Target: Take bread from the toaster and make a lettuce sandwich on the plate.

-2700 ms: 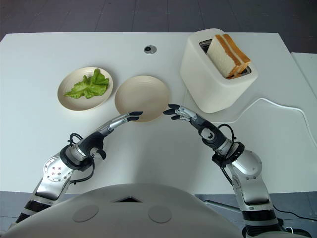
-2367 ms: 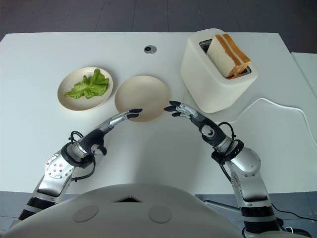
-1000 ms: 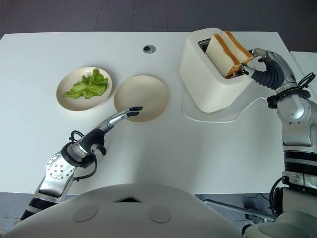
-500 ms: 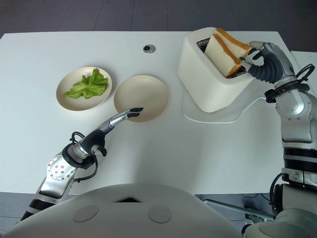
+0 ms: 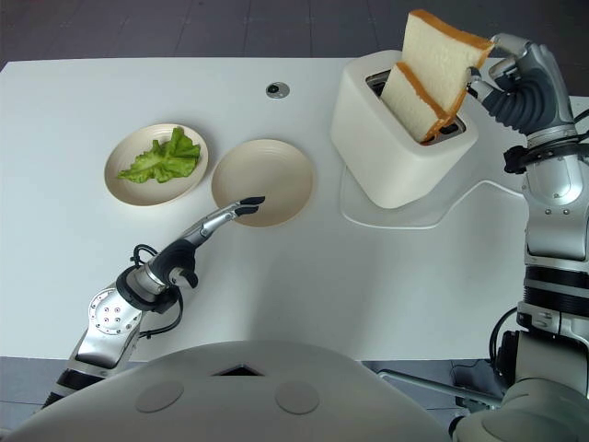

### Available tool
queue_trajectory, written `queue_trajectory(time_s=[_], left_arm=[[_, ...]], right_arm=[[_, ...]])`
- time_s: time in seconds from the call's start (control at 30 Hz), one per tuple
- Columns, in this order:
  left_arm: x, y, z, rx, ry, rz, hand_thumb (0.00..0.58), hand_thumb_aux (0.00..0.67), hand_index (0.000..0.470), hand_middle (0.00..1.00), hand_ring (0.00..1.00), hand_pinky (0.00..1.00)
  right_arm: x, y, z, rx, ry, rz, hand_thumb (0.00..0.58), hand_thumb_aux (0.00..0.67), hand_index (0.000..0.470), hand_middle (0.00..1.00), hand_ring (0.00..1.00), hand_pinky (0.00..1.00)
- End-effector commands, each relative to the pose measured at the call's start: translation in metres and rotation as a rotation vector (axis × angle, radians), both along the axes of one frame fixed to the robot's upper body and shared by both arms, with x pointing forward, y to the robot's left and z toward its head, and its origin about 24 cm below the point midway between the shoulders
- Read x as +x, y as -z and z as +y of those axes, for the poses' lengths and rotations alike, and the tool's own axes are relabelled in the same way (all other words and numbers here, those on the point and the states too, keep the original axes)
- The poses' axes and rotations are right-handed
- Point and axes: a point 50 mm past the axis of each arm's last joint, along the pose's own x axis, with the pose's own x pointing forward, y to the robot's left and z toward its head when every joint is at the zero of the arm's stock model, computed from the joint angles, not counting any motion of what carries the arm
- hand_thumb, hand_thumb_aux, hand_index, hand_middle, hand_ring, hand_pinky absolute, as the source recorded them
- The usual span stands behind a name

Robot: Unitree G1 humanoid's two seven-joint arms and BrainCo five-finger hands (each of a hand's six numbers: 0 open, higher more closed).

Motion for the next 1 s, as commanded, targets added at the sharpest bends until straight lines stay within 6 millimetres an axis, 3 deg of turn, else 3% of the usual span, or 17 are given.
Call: queue_trajectory(time_s=[0.03,0.2,0.4,0.63,0.73,0.9,1.0], left_arm=[[0.002,0.001,0.002,0.008,-0.018,0.006,0.000,0.000,0.000,0.00,0.00,0.00],[0.003,0.000,0.003,-0.003,-0.030,0.001,0.000,0.000,0.000,0.00,0.00,0.00],[0.004,-0.001,0.003,-0.010,-0.036,-0.003,0.000,0.000,0.000,0.00,0.00,0.00],[0.013,-0.009,0.011,-0.048,-0.106,-0.042,0.000,0.000,0.000,0.00,0.00,0.00],[0.024,-0.016,0.023,-0.047,-0.217,-0.081,0.000,0.000,0.000,0.00,0.00,0.00],[0.050,-0.030,0.064,0.117,-0.639,-0.176,0.000,0.000,0.000,0.00,0.00,0.00],[0.055,-0.036,0.086,0.330,-0.799,-0.255,0.000,0.000,0.000,0.00,0.00,0.00]], right_arm=[[-0.003,-0.013,0.003,0.067,-0.038,-0.079,0.580,0.670,0.470,1.00,1.00,1.00],[-0.007,-0.022,0.005,0.128,-0.072,-0.144,0.580,0.670,0.470,1.00,1.00,1.00],[-0.006,-0.017,0.009,0.155,-0.099,-0.122,0.580,0.670,0.470,1.00,1.00,1.00],[-0.015,-0.045,0.012,0.230,-0.141,-0.244,0.580,0.670,0.470,1.00,1.00,1.00],[-0.018,-0.054,0.021,0.238,-0.193,-0.266,0.580,0.670,0.470,1.00,1.00,1.00],[-0.023,-0.061,0.040,0.262,-0.285,-0.255,0.580,0.670,0.470,1.00,1.00,1.00],[-0.024,-0.058,0.062,0.286,-0.382,-0.208,0.580,0.670,0.470,1.00,1.00,1.00]])
